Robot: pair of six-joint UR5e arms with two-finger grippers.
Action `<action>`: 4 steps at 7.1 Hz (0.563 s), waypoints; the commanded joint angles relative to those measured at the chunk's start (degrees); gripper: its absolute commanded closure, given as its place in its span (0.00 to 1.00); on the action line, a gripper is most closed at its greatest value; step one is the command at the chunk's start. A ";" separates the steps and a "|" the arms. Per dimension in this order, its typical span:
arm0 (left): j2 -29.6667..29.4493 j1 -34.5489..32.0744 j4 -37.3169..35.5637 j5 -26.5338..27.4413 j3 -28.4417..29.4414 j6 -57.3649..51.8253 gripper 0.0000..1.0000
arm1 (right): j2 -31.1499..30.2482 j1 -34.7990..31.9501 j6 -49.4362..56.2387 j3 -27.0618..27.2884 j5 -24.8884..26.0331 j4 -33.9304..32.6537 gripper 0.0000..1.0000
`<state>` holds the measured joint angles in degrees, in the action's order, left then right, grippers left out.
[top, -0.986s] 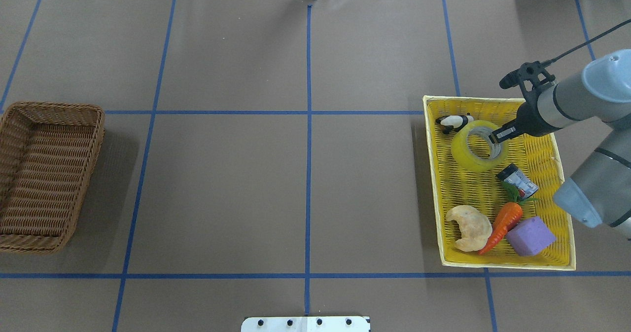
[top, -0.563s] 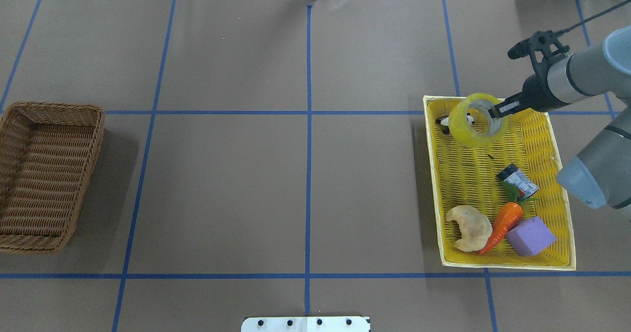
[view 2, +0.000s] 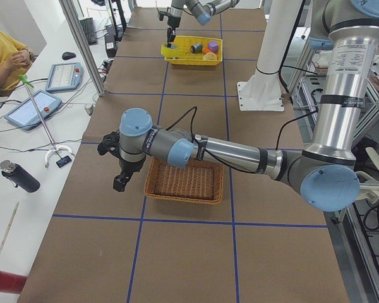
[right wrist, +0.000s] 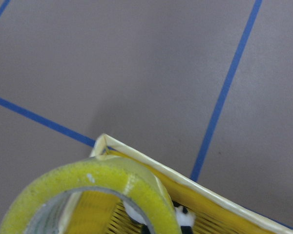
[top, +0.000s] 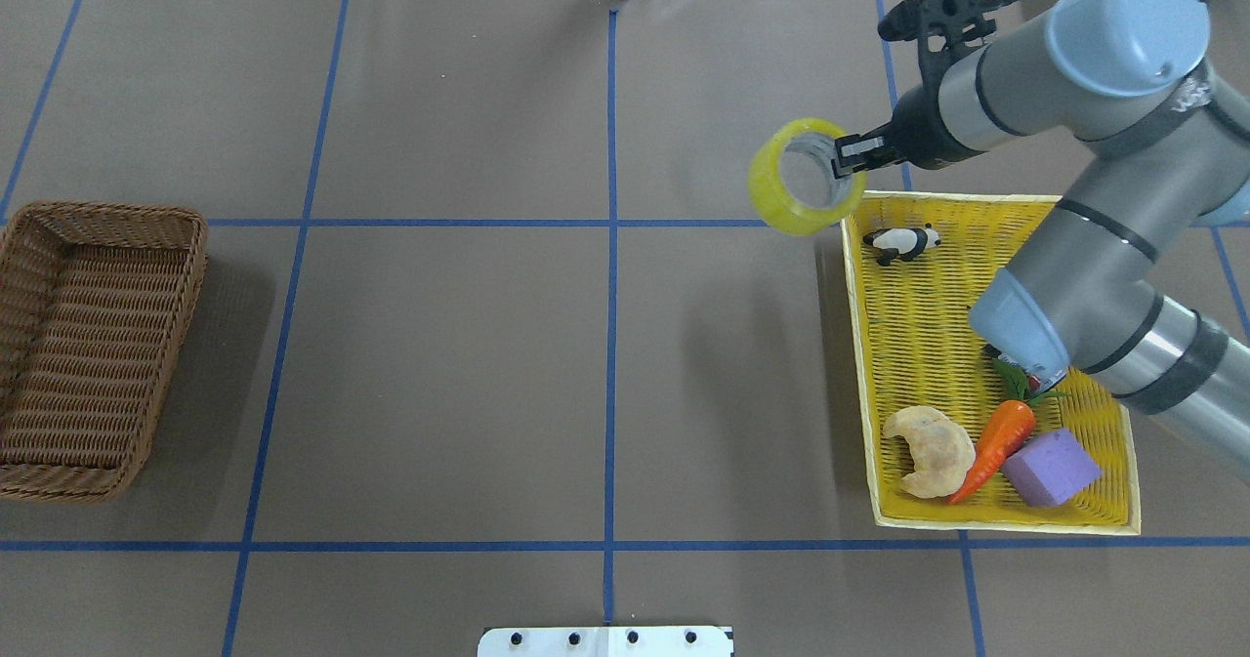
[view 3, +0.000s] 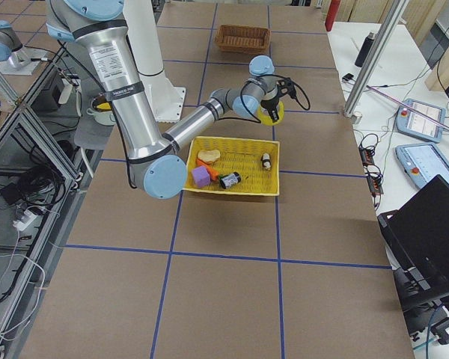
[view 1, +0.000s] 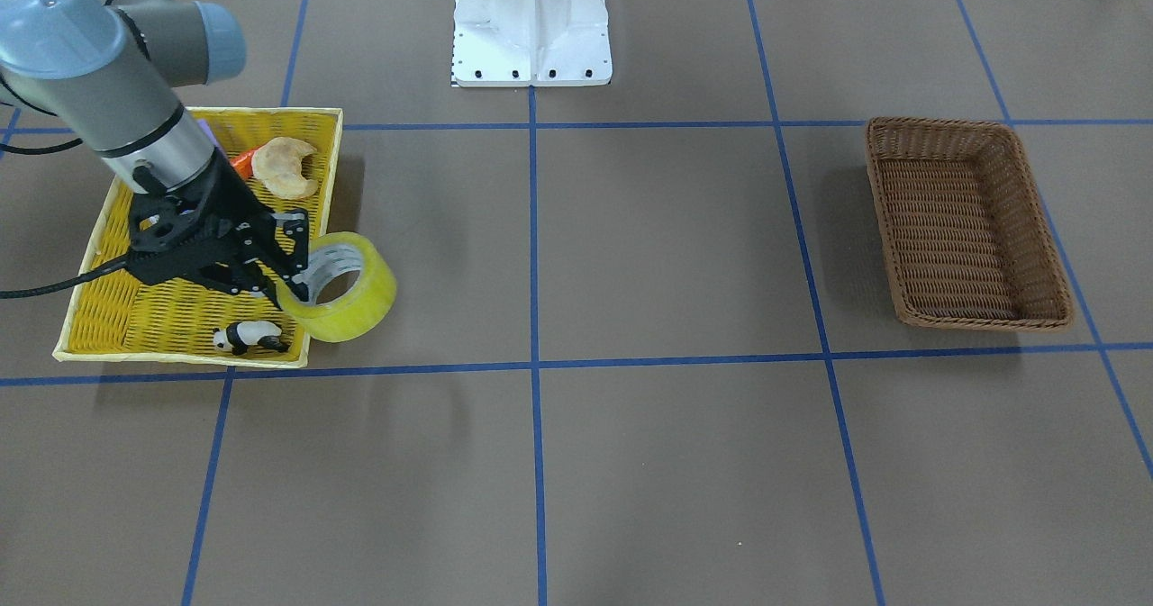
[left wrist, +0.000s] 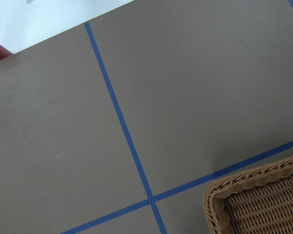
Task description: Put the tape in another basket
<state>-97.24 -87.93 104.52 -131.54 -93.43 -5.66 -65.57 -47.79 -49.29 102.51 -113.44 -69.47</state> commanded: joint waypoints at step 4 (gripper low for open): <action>-0.93 7.39 25.04 -6.62 1.49 20.09 0.01 | 12.47 14.55 -14.69 -4.59 24.36 2.22 1.00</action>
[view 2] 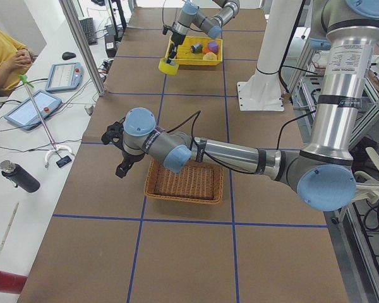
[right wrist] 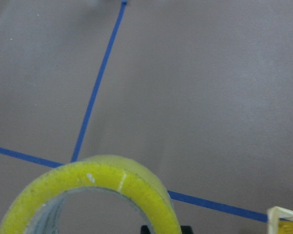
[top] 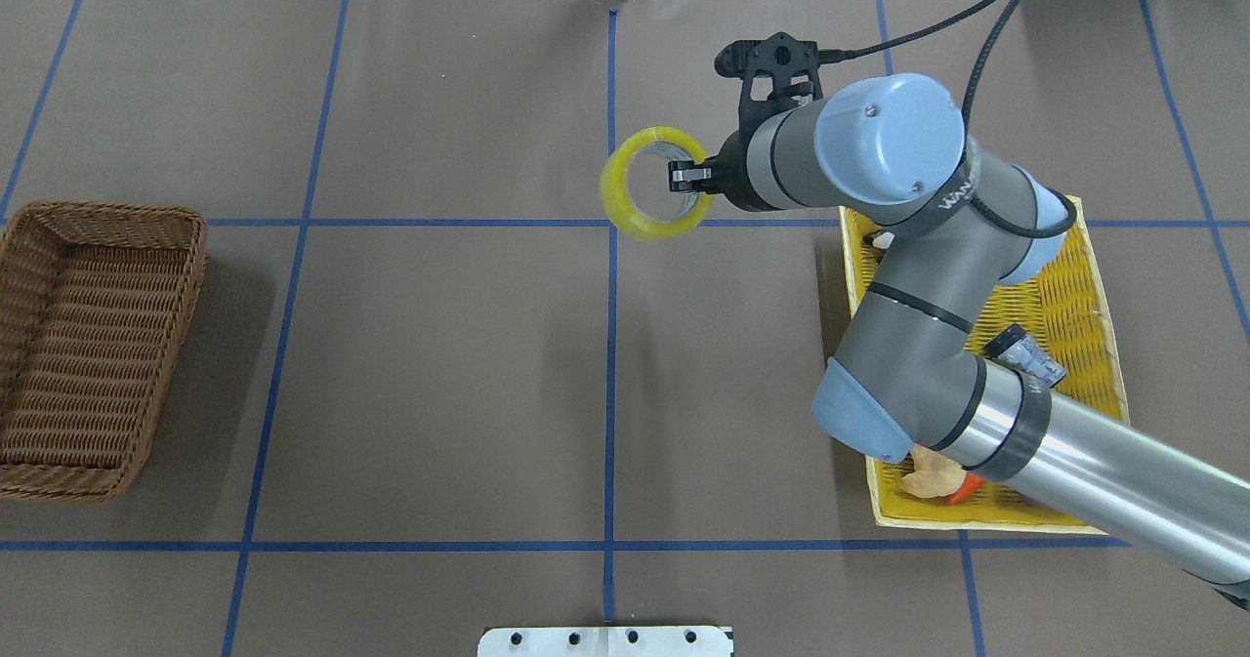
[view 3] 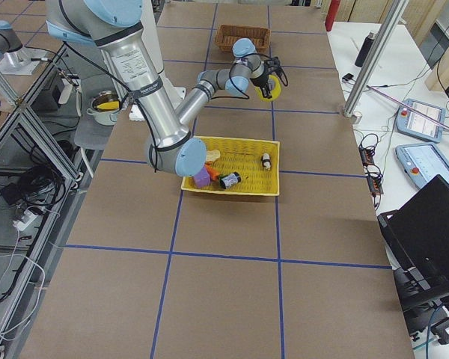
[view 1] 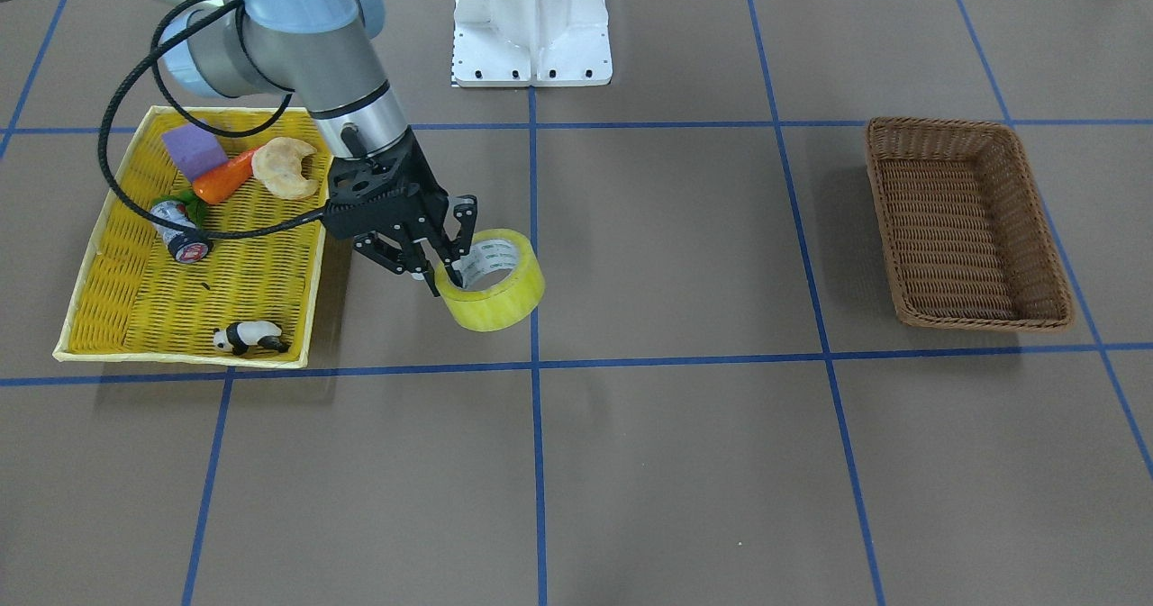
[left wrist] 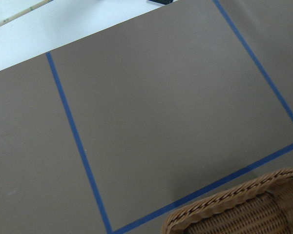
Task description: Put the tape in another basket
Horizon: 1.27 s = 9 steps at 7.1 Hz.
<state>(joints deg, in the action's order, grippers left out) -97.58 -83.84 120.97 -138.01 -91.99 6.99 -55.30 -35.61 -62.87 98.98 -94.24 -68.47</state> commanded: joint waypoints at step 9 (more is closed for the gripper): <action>-17.99 27.50 26.59 -0.07 -0.03 45.31 0.01 | 12.76 10.56 -3.14 -12.84 19.89 15.28 1.00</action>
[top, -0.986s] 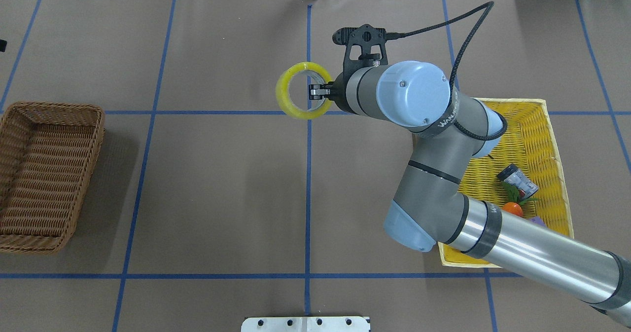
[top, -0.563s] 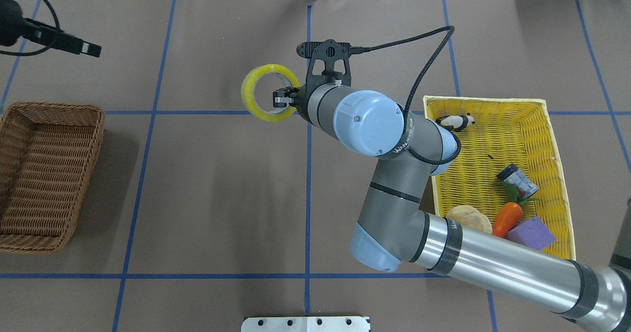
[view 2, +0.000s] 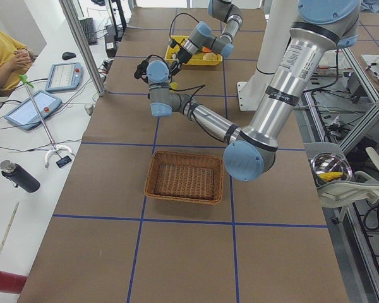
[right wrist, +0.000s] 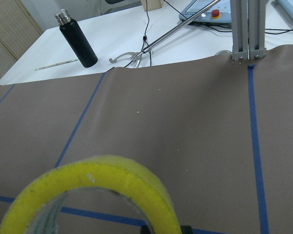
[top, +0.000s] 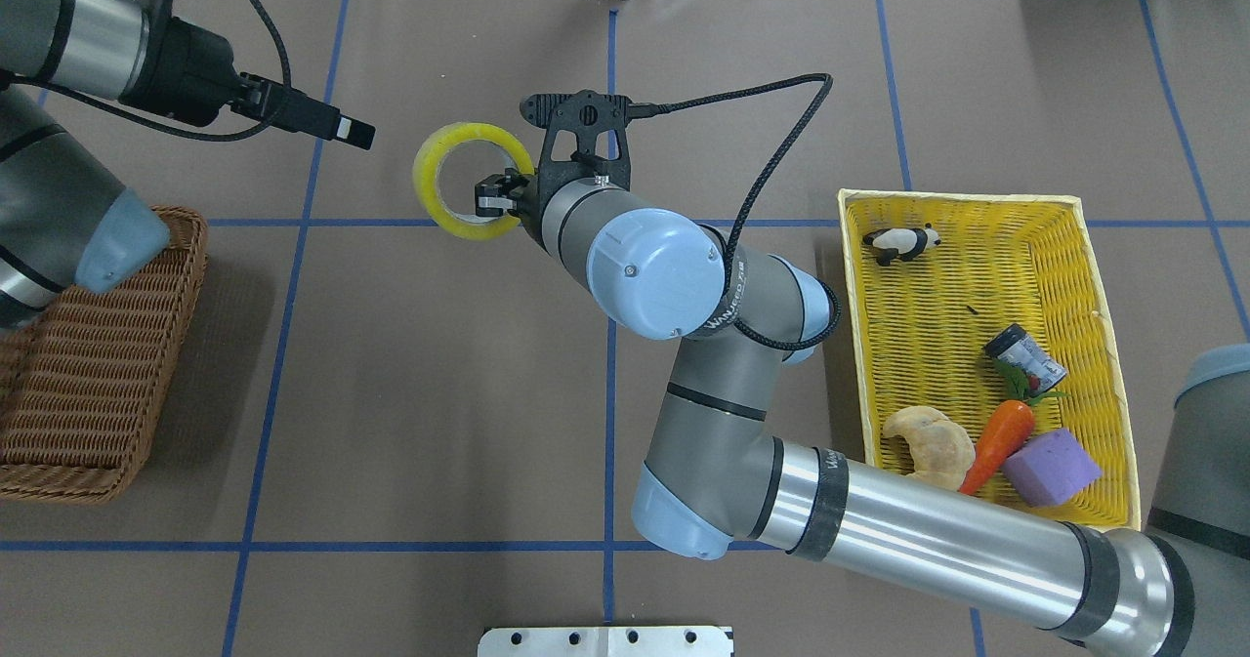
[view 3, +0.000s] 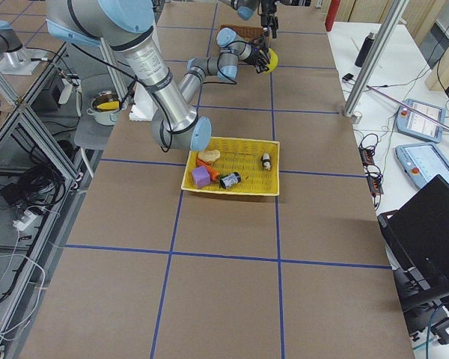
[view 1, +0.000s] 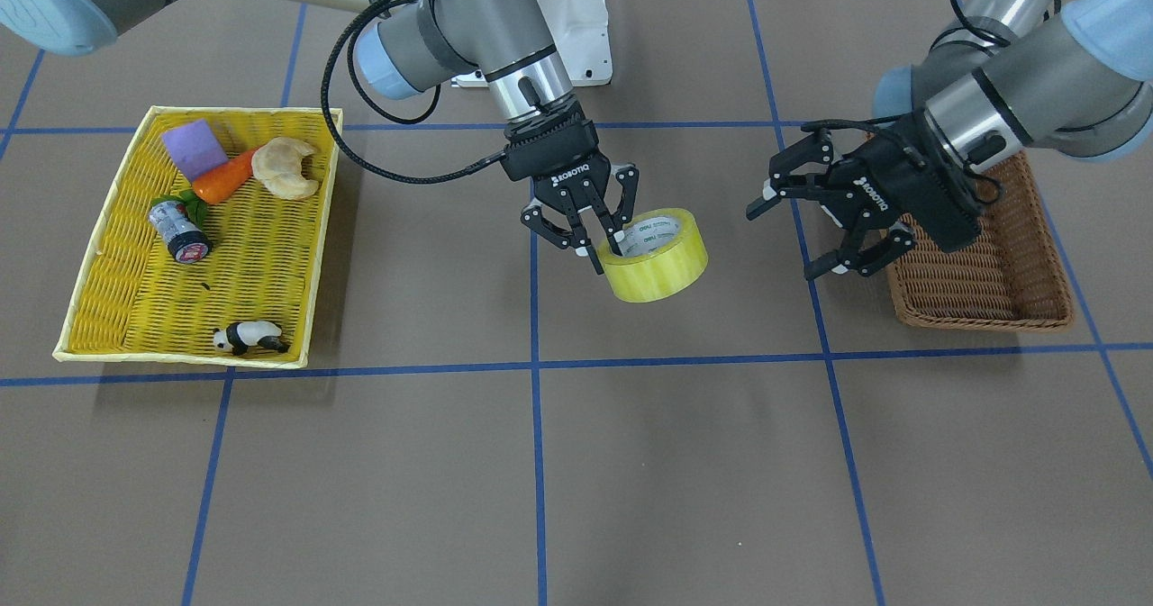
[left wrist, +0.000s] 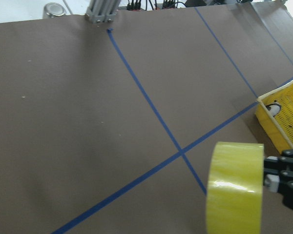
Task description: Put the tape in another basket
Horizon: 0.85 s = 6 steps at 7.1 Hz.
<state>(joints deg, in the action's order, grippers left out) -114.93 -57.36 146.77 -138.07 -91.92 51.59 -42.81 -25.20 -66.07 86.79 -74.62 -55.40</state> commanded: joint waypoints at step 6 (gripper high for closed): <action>-0.91 3.39 2.91 -0.10 0.08 0.80 0.02 | 0.10 1.20 0.51 -0.57 0.26 7.24 1.00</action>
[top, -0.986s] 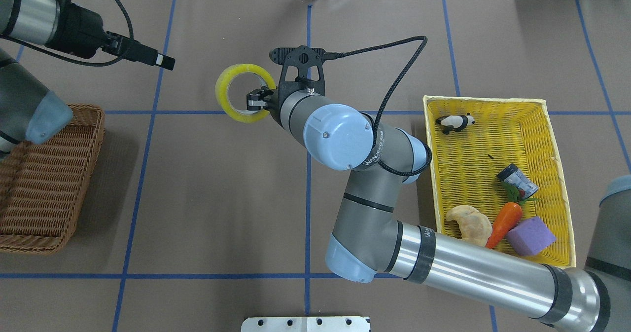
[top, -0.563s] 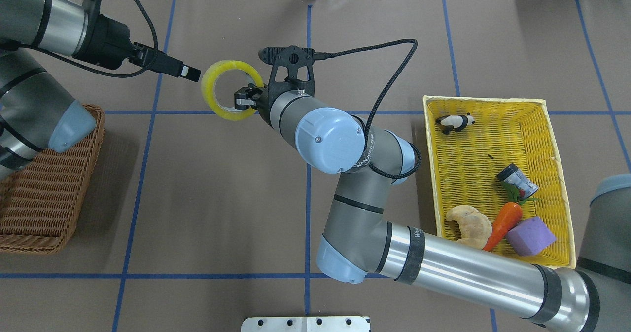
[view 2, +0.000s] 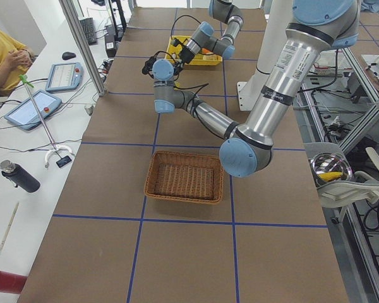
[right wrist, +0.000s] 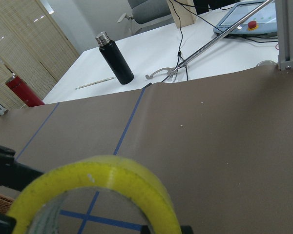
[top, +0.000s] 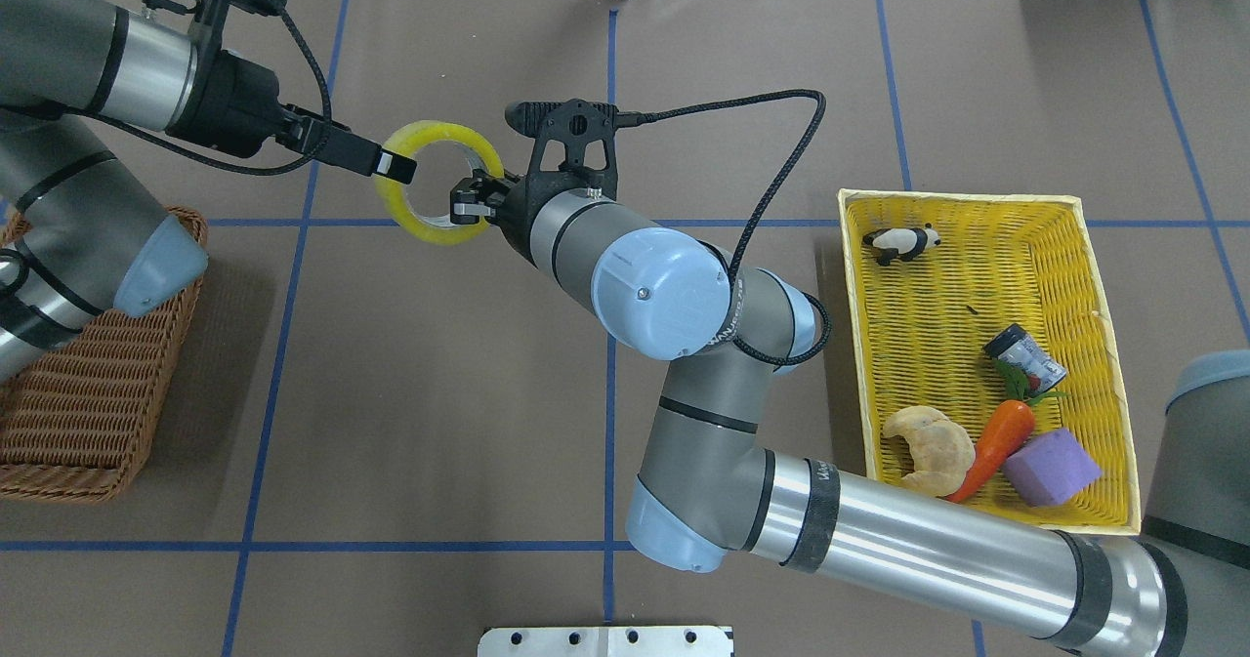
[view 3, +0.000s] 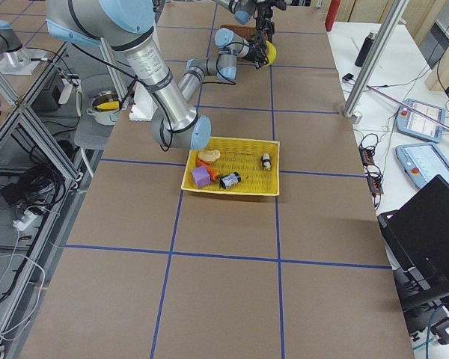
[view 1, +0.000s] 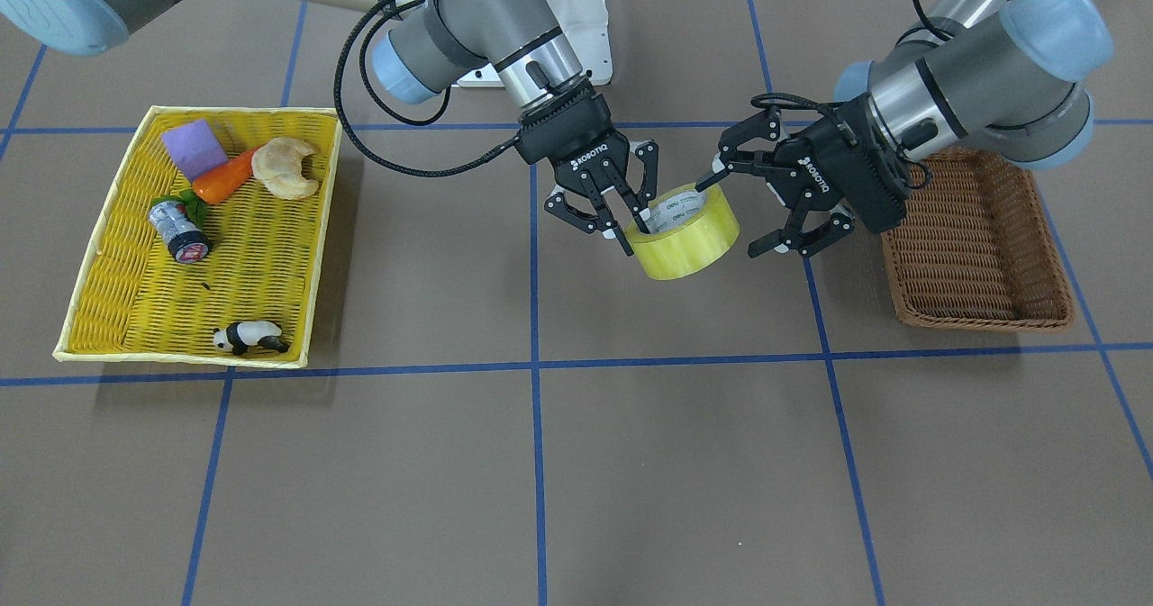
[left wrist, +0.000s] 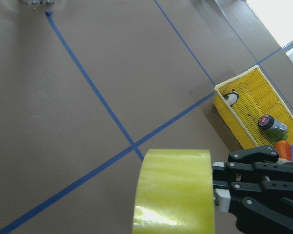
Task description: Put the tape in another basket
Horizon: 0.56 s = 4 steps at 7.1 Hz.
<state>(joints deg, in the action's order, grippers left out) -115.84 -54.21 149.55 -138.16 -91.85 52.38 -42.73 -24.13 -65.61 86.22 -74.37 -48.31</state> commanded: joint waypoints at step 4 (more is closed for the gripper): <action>0.00 0.51 0.13 -0.09 -0.52 0.00 1.00 | 0.11 0.57 0.22 0.35 0.97 0.15 0.01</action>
<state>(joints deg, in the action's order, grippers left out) -115.84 -53.74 149.68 -138.19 -92.14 52.38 -42.58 -23.76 -65.44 86.45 -74.07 -48.12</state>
